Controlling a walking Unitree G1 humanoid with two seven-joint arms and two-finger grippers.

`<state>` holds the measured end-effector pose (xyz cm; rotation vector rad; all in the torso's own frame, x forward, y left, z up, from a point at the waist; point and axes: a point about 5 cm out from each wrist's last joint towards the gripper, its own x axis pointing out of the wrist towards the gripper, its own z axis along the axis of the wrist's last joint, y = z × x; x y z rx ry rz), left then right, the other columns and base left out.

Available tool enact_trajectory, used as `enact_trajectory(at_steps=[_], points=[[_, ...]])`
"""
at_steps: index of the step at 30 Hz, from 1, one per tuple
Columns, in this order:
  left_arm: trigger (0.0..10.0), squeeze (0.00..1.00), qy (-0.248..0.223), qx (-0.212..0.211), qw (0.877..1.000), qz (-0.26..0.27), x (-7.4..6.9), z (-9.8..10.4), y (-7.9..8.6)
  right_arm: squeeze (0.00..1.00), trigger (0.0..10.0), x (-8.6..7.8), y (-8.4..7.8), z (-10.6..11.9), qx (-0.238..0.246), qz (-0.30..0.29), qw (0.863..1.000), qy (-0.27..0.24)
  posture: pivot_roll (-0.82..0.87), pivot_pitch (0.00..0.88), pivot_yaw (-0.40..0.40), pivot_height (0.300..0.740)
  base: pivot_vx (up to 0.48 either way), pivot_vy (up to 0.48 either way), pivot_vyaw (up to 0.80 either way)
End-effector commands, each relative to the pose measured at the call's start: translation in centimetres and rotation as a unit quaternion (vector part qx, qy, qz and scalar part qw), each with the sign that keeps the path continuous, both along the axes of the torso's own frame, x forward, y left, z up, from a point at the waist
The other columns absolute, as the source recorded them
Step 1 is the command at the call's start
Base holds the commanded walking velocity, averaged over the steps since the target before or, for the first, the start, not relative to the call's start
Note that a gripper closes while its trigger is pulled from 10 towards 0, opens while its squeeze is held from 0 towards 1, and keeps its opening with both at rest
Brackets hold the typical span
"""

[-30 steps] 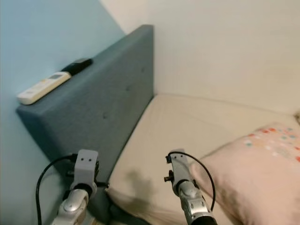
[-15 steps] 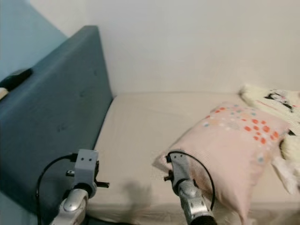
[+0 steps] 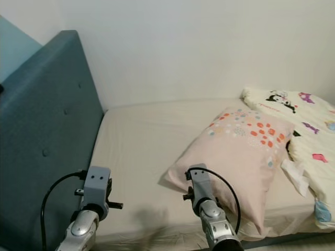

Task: Clean up the room

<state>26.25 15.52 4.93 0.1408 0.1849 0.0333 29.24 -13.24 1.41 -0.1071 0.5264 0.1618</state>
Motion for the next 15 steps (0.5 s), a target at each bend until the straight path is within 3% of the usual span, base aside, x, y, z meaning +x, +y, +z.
enact_trajectory(at_steps=[1,9,15], points=[[10.0,0.0,0.011,0.006,1.0,0.001,-0.28,-0.47,-0.05,0.0,10.0,0.05,0.05,0.13,0.001,0.002,1.0,-0.005,0.02,0.046,-0.017,0.74,0.0,0.0,0.0],[10.0,0.0,0.004,0.009,1.0,0.006,-0.11,-0.2,0.04,0.0,10.0,0.13,0.08,0.18,0.005,0.002,1.0,-0.007,0.02,0.048,-0.016,0.74,0.0,0.0,0.0],[10.0,0.0,0.003,0.007,1.0,0.007,-0.1,-0.19,-0.02,0.0,10.0,0.14,0.03,0.22,0.005,0.003,1.0,-0.007,0.02,0.052,-0.017,0.74,0.0,-0.405,0.0]])
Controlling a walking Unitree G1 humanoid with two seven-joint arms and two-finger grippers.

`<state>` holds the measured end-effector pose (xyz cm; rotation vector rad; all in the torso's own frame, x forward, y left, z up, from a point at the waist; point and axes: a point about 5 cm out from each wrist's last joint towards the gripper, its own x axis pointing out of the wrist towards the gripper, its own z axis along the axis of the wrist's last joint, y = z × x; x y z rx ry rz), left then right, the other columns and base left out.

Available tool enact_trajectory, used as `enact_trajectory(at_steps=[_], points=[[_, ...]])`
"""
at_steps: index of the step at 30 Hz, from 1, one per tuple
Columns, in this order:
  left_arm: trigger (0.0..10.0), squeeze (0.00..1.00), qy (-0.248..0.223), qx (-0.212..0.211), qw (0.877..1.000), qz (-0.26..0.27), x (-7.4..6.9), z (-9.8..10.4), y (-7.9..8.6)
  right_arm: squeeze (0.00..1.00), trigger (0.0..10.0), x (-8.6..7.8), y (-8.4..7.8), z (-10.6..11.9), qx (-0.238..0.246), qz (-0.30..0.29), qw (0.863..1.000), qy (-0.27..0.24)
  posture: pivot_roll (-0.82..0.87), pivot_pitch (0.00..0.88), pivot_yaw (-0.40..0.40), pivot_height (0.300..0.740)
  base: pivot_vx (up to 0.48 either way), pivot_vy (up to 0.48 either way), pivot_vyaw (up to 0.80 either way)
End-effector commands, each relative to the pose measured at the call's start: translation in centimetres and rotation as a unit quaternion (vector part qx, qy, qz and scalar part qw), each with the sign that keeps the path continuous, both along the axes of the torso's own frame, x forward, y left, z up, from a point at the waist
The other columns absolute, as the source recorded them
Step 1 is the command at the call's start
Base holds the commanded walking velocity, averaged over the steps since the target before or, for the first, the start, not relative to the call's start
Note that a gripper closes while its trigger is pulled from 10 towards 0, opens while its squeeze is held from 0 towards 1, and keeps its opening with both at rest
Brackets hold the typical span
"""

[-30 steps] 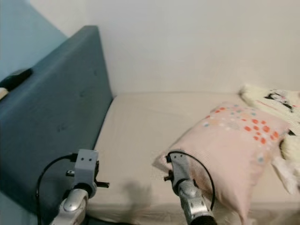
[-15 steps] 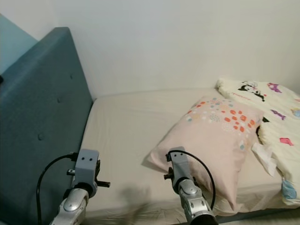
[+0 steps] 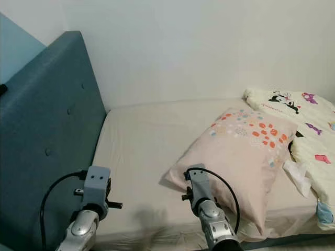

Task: Clean up the room

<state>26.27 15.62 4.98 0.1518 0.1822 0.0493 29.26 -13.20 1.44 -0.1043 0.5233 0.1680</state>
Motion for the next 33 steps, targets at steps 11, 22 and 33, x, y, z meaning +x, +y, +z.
enact_trajectory(at_steps=[11,22,33], points=[[10.0,0.0,0.004,0.001,1.0,0.003,-0.11,-0.22,-0.06,0.0,10.0,0.17,-0.08,0.22,0.0,0.0,1.0,-0.006,0.02,0.053,-0.019,0.74,0.0,-0.407,0.0],[10.0,0.0,0.005,0.003,1.0,0.007,-0.18,-0.25,0.1,0.0,10.0,0.15,-0.09,0.19,0.0,0.0,1.0,-0.005,0.02,0.053,-0.021,0.74,0.0,-0.38,0.0],[10.0,0.0,0.006,0.006,1.0,0.007,-0.21,-0.24,0.15,0.0,10.0,0.1,0.17,0.12,-0.018,0.02,1.0,-0.001,0.02,0.057,-0.019,0.74,0.0,-0.38,0.27]])
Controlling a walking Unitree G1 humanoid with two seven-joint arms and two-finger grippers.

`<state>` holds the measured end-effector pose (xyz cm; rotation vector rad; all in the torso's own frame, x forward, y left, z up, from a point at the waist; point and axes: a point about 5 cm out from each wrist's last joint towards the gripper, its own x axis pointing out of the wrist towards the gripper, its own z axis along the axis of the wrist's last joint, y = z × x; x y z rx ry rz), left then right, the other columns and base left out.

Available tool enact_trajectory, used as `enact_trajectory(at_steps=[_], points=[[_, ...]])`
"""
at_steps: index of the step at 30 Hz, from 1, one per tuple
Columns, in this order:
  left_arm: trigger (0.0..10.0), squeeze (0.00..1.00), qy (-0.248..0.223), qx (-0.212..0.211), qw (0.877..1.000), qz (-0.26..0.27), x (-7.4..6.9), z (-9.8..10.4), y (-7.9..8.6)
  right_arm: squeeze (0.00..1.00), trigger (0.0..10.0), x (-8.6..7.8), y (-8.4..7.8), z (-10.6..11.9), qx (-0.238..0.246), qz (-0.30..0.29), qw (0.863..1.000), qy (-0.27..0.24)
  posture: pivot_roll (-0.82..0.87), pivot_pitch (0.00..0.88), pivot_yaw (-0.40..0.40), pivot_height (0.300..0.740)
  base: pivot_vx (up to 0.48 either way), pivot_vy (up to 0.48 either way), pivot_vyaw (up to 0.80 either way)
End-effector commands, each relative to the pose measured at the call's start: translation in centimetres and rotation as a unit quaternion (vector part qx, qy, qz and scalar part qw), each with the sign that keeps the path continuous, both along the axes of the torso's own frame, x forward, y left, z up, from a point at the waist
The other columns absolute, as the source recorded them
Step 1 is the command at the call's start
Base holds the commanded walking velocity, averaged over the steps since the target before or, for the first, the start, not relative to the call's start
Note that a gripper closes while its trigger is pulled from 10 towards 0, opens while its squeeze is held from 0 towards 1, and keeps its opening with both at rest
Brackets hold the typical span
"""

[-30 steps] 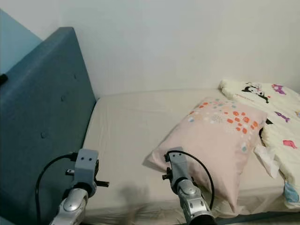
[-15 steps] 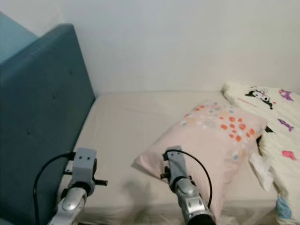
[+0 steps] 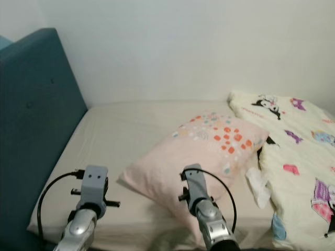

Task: Clean up the room

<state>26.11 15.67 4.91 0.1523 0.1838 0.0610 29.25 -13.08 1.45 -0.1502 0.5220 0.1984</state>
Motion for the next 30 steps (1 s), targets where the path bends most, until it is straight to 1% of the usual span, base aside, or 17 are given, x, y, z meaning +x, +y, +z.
enact_trajectory(at_steps=[1,12,19,29,30], points=[[10.0,0.0,0.005,0.005,1.0,0.001,-0.04,-0.16,0.12,0.0,10.0,0.12,0.07,0.11,-0.001,0.0,1.0,0.0,0.02,0.057,-0.02,0.74,0.0,-0.379,0.8],[10.0,0.0,0.005,0.005,1.0,0.003,-0.02,-0.16,0.19,0.0,10.0,0.17,0.0,0.1,-0.002,-0.002,1.0,0.001,0.02,0.057,-0.019,0.74,0.0,-0.372,0.8],[10.0,0.0,0.006,0.006,1.0,0.003,-0.02,-0.2,0.18,0.0,10.0,0.23,-0.16,0.21,0.007,-0.011,1.0,-0.004,0.02,0.054,-0.02,0.74,0.0,-0.355,0.0],[10.0,0.0,0.007,0.008,1.0,0.006,-0.04,-0.24,0.33,0.0,10.0,0.24,-0.19,0.18,0.006,-0.011,1.0,-0.003,0.02,0.052,-0.021,0.74,0.0,-0.329,0.0],[10.0,0.0,0.014,0.0,1.0,0.01,-0.07,-0.39,0.37,0.0,10.0,0.23,-0.18,0.18,0.006,-0.01,1.0,-0.003,0.02,0.052,-0.021,0.74,0.0,0.0,0.0]])
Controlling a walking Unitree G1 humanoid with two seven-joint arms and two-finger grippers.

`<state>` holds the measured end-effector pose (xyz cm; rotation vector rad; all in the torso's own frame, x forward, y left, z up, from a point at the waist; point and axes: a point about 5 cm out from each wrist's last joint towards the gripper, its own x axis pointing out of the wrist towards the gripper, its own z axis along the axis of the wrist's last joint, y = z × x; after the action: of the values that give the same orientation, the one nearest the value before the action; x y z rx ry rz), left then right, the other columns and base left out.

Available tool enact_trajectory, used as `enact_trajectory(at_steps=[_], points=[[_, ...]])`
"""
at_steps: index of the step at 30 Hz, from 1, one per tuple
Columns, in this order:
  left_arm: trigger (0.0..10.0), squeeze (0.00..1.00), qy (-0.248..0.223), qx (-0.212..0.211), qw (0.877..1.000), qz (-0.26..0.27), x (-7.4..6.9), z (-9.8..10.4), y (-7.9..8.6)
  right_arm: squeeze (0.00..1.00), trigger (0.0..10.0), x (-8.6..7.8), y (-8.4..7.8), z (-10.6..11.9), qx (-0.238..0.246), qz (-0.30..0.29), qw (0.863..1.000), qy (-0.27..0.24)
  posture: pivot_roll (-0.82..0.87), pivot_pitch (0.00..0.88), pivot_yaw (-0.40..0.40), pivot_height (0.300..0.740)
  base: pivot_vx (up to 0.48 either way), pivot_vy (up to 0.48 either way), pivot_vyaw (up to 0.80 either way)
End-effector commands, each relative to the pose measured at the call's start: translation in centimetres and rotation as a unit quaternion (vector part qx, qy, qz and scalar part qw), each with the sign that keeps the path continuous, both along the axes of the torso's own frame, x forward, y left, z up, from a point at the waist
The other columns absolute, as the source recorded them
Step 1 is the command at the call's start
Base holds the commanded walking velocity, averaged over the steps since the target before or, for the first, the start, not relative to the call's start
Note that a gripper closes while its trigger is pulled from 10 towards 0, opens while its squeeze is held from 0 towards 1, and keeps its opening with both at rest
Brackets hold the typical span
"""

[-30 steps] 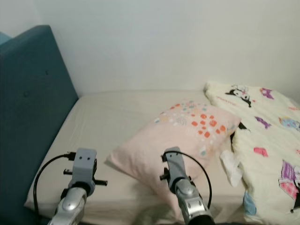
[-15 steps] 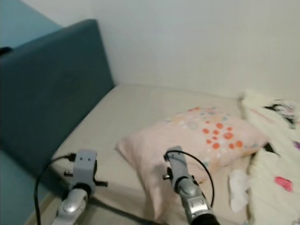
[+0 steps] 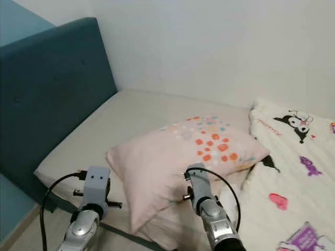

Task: Clean up the room

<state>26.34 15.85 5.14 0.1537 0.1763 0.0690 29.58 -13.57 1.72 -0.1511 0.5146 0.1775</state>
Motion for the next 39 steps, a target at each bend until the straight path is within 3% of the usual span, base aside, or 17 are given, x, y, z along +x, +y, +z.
enact_trajectory(at_steps=[1,11,39], points=[[10.0,0.0,0.027,-0.002,1.0,0.009,-0.33,-0.77,0.26,0.0,10.0,-0.11,0.31,-0.1,0.009,0.0,1.0,0.001,0.02,0.052,-0.021,0.74,0.0,0.0,0.0],[10.0,0.0,0.033,-0.002,0.999,0.002,-0.25,-0.96,0.17,0.0,10.0,-0.12,0.19,-0.09,0.008,-0.002,1.0,-0.001,0.01,0.046,-0.021,0.74,0.0,0.429,0.0],[10.0,0.0,0.018,0.006,1.0,-0.006,-0.13,-0.63,-0.23,0.0,10.0,0.04,0.15,0.09,0.007,-0.002,1.0,-0.008,0.01,0.05,-0.021,0.74,0.0,0.0,0.0]])
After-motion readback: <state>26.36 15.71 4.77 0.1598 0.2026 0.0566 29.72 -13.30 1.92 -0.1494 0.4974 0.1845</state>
